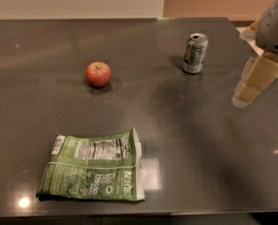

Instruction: Move 7up can near green jalapeno chip bag

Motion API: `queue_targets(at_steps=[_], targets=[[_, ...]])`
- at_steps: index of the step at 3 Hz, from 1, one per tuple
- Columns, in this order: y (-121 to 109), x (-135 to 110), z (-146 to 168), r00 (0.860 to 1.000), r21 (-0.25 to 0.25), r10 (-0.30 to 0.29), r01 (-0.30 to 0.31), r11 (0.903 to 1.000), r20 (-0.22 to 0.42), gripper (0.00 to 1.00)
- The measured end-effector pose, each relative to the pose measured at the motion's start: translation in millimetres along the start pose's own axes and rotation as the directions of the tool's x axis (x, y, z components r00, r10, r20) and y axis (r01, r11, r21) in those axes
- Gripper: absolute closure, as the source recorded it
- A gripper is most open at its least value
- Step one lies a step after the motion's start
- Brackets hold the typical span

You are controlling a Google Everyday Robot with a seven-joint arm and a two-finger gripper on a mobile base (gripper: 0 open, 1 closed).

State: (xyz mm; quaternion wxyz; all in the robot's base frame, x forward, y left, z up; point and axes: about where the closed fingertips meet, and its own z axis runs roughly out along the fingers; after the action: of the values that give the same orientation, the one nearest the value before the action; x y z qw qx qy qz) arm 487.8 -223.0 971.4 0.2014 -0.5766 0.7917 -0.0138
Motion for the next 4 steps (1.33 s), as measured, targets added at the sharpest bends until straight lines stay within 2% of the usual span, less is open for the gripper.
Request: queue_targets(at_steps=[1, 2, 3, 4], targets=[[-27.2, -3.9, 13.1, 0.994, 0.008, 0.058, -0.059, 0.9982, 0.092, 0.00], [-54.1, -11.6, 27.5, 0.981, 0.012, 0.110, -0.113, 0.9935, 0.161, 0.00], [-78.6, -18.6, 43.0, 0.966, 0.023, 0.159, -0.167, 0.9856, 0.202, 0.00], [-99.8, -27.5, 62.3, 0.958, 0.031, 0.192, -0.203, 0.9788, 0.215, 0.00]])
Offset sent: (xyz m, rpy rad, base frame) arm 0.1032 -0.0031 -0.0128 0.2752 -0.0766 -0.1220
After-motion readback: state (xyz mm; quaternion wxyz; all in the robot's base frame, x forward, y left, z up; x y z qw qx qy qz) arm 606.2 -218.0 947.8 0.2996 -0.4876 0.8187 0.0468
